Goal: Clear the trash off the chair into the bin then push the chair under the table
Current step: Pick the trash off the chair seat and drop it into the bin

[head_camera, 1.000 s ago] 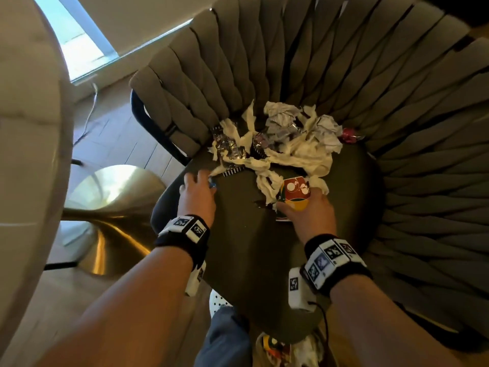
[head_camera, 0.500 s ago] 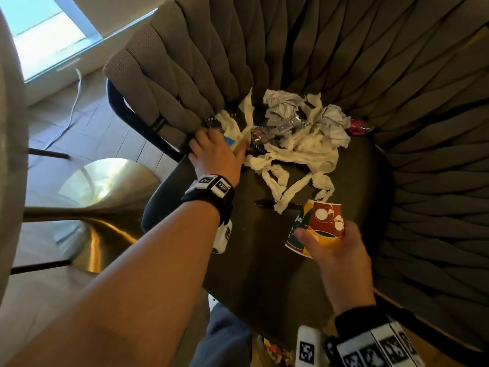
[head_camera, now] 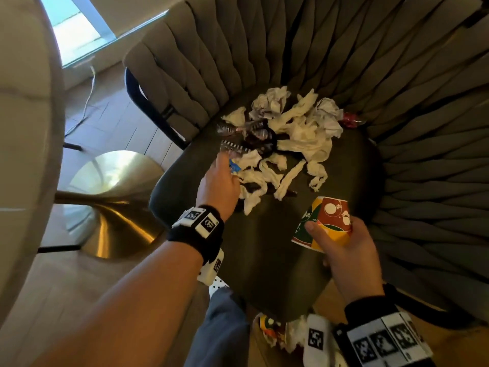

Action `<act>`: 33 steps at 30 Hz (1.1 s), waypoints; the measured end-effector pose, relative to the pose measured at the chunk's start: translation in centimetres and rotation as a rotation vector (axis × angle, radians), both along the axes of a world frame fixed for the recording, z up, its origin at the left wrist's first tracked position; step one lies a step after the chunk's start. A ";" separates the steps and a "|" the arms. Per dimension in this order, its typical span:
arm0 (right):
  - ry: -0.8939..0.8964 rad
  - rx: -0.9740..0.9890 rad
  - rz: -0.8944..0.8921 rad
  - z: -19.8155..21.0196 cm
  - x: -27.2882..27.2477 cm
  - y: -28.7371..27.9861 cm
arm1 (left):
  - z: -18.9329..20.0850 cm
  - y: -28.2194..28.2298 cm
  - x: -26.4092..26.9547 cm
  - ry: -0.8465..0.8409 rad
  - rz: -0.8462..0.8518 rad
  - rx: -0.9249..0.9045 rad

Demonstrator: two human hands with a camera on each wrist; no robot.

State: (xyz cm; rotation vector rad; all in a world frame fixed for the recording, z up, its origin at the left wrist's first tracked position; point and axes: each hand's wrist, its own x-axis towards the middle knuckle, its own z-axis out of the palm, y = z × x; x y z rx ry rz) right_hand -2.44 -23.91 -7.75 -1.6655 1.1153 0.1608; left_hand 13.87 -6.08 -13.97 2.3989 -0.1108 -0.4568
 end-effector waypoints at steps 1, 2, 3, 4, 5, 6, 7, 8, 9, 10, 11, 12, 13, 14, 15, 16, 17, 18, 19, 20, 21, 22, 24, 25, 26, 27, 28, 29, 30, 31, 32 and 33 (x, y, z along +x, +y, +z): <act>-0.003 0.012 0.004 0.4 -0.8 0.1 | 0.6 0.2 -1.5 0.008 -0.014 0.032; -0.002 0.021 0.012 0.7 -1.6 0.2 | 1.2 0.3 -3.0 0.020 -0.031 0.063; 0.003 0.019 0.032 1.0 -2.6 0.3 | 1.7 0.3 -4.7 0.024 -0.059 0.080; 0.009 0.015 0.063 1.2 -3.8 0.4 | 2.3 0.3 -6.5 0.025 -0.087 0.083; 0.019 0.010 0.101 1.6 -5.4 0.6 | 3.1 0.3 -8.7 0.030 -0.109 0.077; 0.033 0.013 0.133 1.5 -6.5 0.8 | 3.5 0.2 -10.4 0.039 -0.127 0.072; 0.054 0.024 0.159 1.7 -8.2 0.9 | 4.0 0.1 -12.6 0.061 -0.135 0.065; 0.073 0.041 0.174 1.8 -9.9 1.1 | 4.4 0.1 -15.0 0.093 -0.130 0.052; 0.091 0.062 0.188 1.7 -11.7 1.3 | 4.7 -0.1 -17.2 0.131 -0.116 0.024; 0.115 0.084 0.201 1.5 -13.5 1.4 | 4.7 -0.2 -19.6 0.170 -0.096 -0.008; 0.147 0.107 0.212 1.3 -15.3 1.5 | 4.7 -0.2 -21.9 0.203 -0.078 -0.039; 0.180 0.122 0.223 1.0 -17.1 1.6 | 4.5 -0.4 -24.2 0.237 -0.066 -0.056; 0.206 0.128 0.238 0.5 -19.0 1.6 | 4.0 -0.5 -26.6 0.277 -0.054 -0.067; 0.227 0.128 0.248 0.0 -20.8 1.5 | 3.3 -0.6 -28.9 0.320 -0.040 -0.077; 0.250 0.130 0.251 -0.5 -22.4 1.5 | 2.4 -0.7 -31.2 0.367 -0.028 -0.088; 0.277 0.133 0.253 -1.3 -23.9 1.4 | 1.4 -0.8 -33.4 0.402 -0.024 -0.091; 0.313 0.133 0.261 -2.2 -25.2 1.5 | 0.1 -0.9 -35.4 0.416 -0.028 -0.080; 0.352 0.133 0.277 -3.4 -26.2 1.4 | -1.5 -1.0 -37.1 0.421 -0.034 -0.056; 0.395 0.132 0.299 -5.0 -27.0 1.4 | -3.2 -1.1 -38.6 0.425 -0.032 -0.035; 0.436 0.127 0.328 -7.0 -27.8 1.5 | -5.0 -1.1 -39.8 0.441 -0.017 -0.022; 0.471 0.111 0.359 -9.2 -28.4 1.6 | -6.9 -1.2 -40.8 0.462 -0.003 -0.009; 0.494 0.079 0.393 -11.6 -29.0 1.7 | -8.7 -1.3 -41.5 0.480 0.013 0.008; 0.520 0.005 0.450 -16.6 -29.8 2.3 | -12.7 -1.4 -42.6 0.528 0.048 0.077; 0.530 -0.029 0.476 -19.0 -29.9 2.6 | -14.7 -1.4 -42.8 0.555 0.068 0.117; 0.538 -0.064 0.502 -21.1 -30.0 2.9 | -16.7 -1.4 -42.9 0.579 0.083 0.150; 0.543 -0.088 0.522 -22.8 -29.8 3.1 | -18.4 -1.4 -43.0 0.606 0.085 0.176; 0.541 -0.101 0.536 -24.1 -29.7 3.3 | -19.9 -1.4 -43.0 0.637 0.074 0.193; 0.549 -0.108 0.554 -25.1 -29.6 3.4 | -21.1 -1.4 -43.0 0.664 0.047 0.198; 0.560 -0.117 0.573 -25.6 -29.6 3.5 | -21.8 -1.3 -43.0 0.688 0.026 0.194; 0.570 -0.127 0.593 -25.7 -29.5 3.4 | -22.1 -1.3 -43.0 0.702 0.021 0.185; 0.573 -0.140 0.605 -25.5 -29.5 3.3 | -21.8 -1.3 -43.0 0.718 0.034 0.176; 0.579 -0.155 0.609 -24.7 -29.5 3.1 | -21.1 -1.2 -43.1 0.727 0.038 0.179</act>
